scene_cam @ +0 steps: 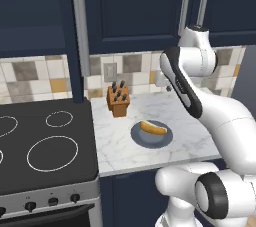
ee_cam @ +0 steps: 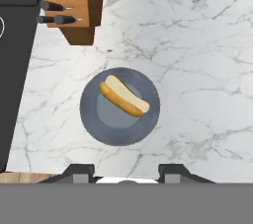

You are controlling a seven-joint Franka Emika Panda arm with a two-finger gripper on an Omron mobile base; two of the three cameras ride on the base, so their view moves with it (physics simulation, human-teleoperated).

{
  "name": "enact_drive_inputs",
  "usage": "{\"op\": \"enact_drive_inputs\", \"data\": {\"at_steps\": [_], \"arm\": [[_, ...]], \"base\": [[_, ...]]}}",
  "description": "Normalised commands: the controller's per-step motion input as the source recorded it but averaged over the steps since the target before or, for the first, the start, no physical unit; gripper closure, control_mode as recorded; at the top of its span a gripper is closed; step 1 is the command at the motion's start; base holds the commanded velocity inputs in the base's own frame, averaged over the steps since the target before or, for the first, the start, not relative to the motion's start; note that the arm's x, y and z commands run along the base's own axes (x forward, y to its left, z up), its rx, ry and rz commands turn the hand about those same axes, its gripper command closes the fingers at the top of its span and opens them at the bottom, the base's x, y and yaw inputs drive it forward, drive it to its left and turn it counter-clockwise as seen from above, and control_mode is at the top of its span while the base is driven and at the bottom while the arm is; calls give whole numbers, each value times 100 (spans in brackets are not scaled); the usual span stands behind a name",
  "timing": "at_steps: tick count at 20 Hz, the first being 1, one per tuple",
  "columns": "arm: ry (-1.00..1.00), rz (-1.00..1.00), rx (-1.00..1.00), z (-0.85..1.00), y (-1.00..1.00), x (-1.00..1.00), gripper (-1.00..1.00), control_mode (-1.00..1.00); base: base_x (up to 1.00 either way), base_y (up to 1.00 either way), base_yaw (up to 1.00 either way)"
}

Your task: Move the hot dog bun to the plate on the dining table and place the condiment next to that plate. Then navigate to the fridge and take the sausage and place it on the plate as well.

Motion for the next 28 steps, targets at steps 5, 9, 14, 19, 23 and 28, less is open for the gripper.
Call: {"op": "enact_drive_inputs", "data": {"at_steps": [5,9,14,19,23,28], "arm": [[0,0,-3,-16,20,-5,-100,-100],[2,14,-5,-64,22,0,-100,-100],[15,21,0,-52,0,7,-100,-100],[13,15,-5,-54,0,10,-100,-100],[6,4,-13,-52,0,23,-100,-100],[1,2,-10,-47,0,36,-100,-100]], "base": [[0,0,0],[0,0,0],[0,0,0],[0,0,0],[0,0,0],[0,0,0]]}}
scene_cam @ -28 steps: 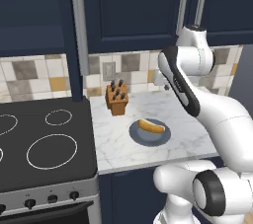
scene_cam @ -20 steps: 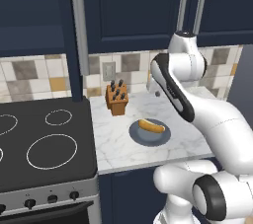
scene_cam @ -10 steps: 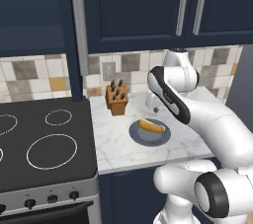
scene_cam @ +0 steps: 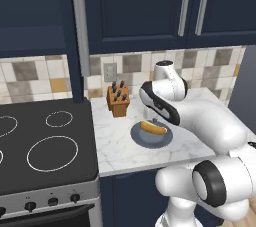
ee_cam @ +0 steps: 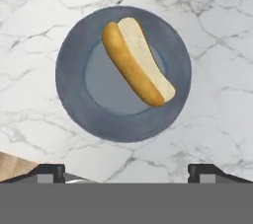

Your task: Move the hot dog bun to the plate on the dining table and place the condiment next to that plate. Then navigate to the fridge and take the sausage and place it on the plate as well.

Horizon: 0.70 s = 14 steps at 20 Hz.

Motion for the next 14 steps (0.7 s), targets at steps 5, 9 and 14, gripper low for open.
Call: {"op": "enact_drive_inputs", "data": {"at_steps": [5,9,14], "arm": [[0,3,-6,-46,0,31,-100,-100],[0,6,-3,-47,0,14,-100,-100],[0,6,0,-36,0,18,-100,-100]], "base": [[0,0,0],[0,0,0],[0,0,0]]}}
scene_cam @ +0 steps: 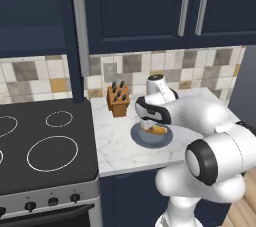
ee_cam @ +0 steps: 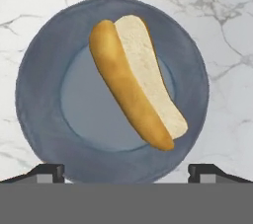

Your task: Move the hot dog bun to the plate on the dining table and place the condiment next to that plate. Then navigate to the fridge and take the sausage and place it on the plate as well.

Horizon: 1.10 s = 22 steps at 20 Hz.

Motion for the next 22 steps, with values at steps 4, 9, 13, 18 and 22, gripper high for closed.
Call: {"op": "enact_drive_inputs", "data": {"at_steps": [4,9,13,18,22], "arm": [[0,6,0,-25,0,29,-100,-100],[0,5,0,-24,0,30,-100,-100],[0,4,0,-24,0,31,-100,-100],[0,4,0,-27,0,17,-100,-100],[0,5,0,-25,0,9,-100,-100]], "base": [[0,0,0],[0,0,0],[0,0,0],[0,0,0],[0,0,0]]}}
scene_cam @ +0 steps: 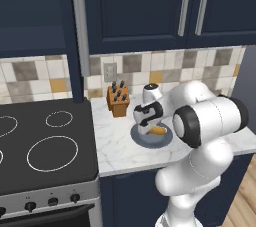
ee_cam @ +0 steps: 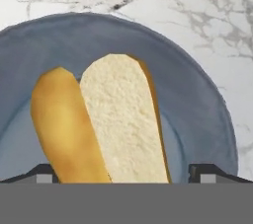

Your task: Move the hot dog bun to the plate on the dining table and place the condiment next to that plate. Then navigate to the fridge and take the sausage and place it on the plate as well.

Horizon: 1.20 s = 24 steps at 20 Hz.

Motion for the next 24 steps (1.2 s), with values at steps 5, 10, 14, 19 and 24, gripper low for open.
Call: {"op": "enact_drive_inputs", "data": {"at_steps": [5,10,14,19,24], "arm": [[0,3,0,-32,0,2,100,-100],[1,0,0,-15,0,-5,100,-100],[-9,0,-2,25,2,-51,100,-100],[-9,0,0,73,0,-55,100,-100],[-5,0,0,93,-1,-50,100,-100]], "base": [[0,0,0],[0,0,0],[0,0,0],[0,0,0],[0,0,0]]}}
